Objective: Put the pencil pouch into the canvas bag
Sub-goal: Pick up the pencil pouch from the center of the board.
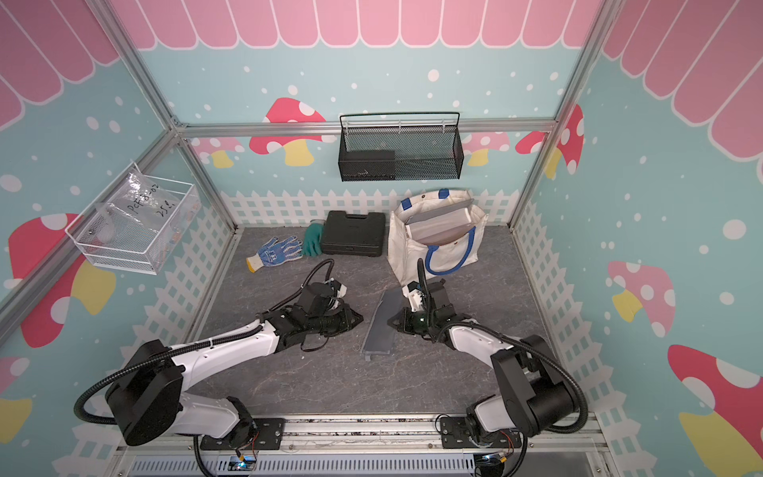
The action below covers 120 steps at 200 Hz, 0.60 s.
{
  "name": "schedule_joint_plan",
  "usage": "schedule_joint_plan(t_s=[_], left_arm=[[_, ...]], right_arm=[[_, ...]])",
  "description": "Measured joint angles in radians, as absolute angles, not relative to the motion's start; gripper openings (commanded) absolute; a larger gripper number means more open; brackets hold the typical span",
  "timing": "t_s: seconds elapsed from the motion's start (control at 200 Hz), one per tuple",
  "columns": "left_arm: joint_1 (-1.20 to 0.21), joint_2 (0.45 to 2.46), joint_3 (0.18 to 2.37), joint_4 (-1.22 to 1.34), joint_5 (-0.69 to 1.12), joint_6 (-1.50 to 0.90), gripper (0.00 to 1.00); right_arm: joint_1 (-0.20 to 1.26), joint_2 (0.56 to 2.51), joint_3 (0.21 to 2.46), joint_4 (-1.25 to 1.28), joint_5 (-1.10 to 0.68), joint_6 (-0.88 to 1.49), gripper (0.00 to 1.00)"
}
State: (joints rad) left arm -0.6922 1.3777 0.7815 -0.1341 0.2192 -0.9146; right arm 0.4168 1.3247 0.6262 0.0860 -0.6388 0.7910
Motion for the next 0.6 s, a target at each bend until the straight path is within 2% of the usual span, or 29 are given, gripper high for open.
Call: schedule_joint_plan(t_s=[0.07, 0.145, 0.27, 0.38, 0.6], left_arm=[[-0.680, 1.352, 0.768, -0.157, 0.208, -0.905, 0.50], [-0.667, 1.329, 0.764, -0.193, 0.193, -0.885, 0.56], [-0.646, 1.295, 0.764, -0.247, 0.174, -0.847, 0.59], [-0.624, 1.276, 0.764, -0.282, 0.161, -0.820, 0.67], [-0.605, 1.272, 0.766, -0.336, 0.133, -0.779, 0.74]], right_arm=[[0.422, 1.262, 0.665, 0.052, -0.642, 0.789, 0.00], [0.429, 1.217, 0.728, 0.010, -0.644, 0.782, 0.00], [0.440, 1.185, 0.859, -0.060, -0.643, 0.771, 0.00], [0.446, 1.189, 0.972, -0.104, -0.638, 0.767, 0.00], [0.446, 1.284, 1.239, -0.147, -0.583, 0.776, 0.00]])
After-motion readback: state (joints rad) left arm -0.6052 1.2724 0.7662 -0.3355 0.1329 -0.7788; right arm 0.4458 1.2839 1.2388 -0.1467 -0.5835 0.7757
